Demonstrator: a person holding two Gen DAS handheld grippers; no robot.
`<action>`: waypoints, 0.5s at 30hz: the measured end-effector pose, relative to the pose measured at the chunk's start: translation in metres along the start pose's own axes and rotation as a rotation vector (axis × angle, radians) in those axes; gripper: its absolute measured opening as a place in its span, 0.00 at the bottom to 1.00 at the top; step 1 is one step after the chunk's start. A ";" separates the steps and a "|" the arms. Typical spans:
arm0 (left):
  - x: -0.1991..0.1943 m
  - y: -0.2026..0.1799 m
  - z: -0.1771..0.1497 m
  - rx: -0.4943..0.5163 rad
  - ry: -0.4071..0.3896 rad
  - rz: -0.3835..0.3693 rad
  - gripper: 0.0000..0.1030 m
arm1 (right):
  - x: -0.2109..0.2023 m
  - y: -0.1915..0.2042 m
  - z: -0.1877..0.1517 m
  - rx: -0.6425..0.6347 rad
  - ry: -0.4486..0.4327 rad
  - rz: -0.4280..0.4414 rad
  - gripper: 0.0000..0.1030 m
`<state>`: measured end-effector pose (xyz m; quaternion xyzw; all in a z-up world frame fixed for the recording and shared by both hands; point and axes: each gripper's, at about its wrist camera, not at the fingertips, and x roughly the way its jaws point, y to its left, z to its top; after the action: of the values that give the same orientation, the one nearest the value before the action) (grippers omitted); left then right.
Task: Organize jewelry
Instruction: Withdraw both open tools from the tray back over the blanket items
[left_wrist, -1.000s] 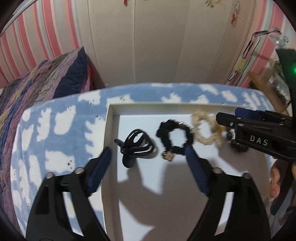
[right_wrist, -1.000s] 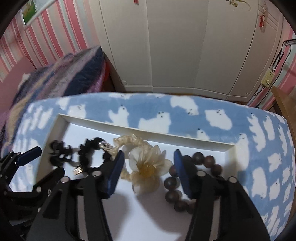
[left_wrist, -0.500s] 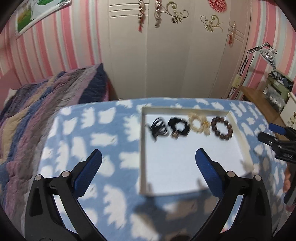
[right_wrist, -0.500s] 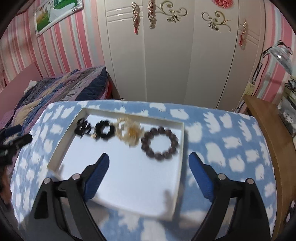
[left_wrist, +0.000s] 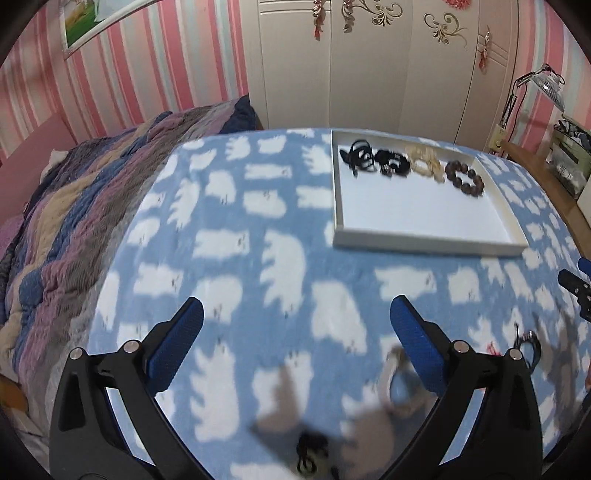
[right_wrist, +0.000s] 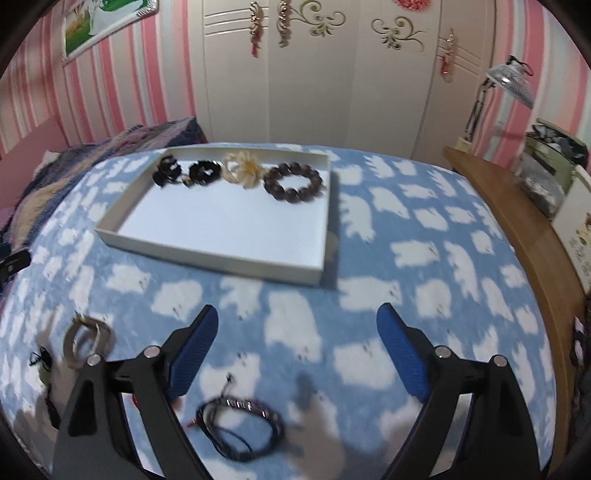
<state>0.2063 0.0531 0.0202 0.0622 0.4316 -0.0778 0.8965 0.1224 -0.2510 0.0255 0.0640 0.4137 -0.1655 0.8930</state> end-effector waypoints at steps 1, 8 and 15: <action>-0.001 0.000 -0.006 -0.007 0.010 -0.008 0.97 | -0.001 0.001 -0.004 0.006 0.004 -0.006 0.85; -0.004 -0.007 -0.033 -0.028 0.041 -0.048 0.97 | -0.002 0.014 -0.035 0.060 0.054 0.013 0.94; -0.001 -0.010 -0.047 -0.016 0.064 -0.057 0.97 | -0.004 0.025 -0.062 0.104 0.064 0.022 0.94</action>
<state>0.1680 0.0521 -0.0085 0.0452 0.4621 -0.0980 0.8802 0.0846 -0.2111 -0.0121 0.1201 0.4320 -0.1749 0.8766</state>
